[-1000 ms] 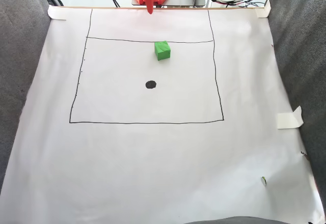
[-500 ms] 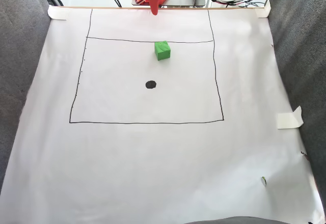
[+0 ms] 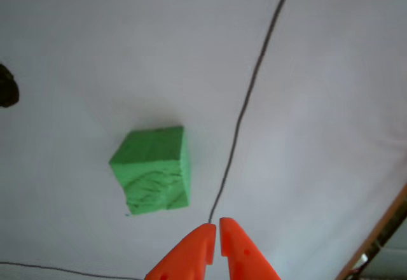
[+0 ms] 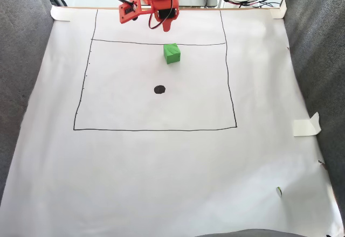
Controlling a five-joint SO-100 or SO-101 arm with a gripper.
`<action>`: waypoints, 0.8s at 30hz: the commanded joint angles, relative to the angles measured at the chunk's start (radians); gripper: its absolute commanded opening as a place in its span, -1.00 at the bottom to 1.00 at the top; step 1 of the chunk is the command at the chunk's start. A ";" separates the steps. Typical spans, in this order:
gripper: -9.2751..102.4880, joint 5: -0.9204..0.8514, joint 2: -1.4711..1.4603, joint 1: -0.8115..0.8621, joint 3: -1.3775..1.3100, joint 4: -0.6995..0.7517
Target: Grasp the colored block, Place it on the black dot, and then return the arm to the default position.
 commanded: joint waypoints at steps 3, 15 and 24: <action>-0.83 -0.051 -0.005 -0.009 -0.061 -0.014; -0.38 -0.146 -0.067 -0.003 -0.064 -0.040; -0.14 -0.253 -0.126 0.021 -0.064 0.008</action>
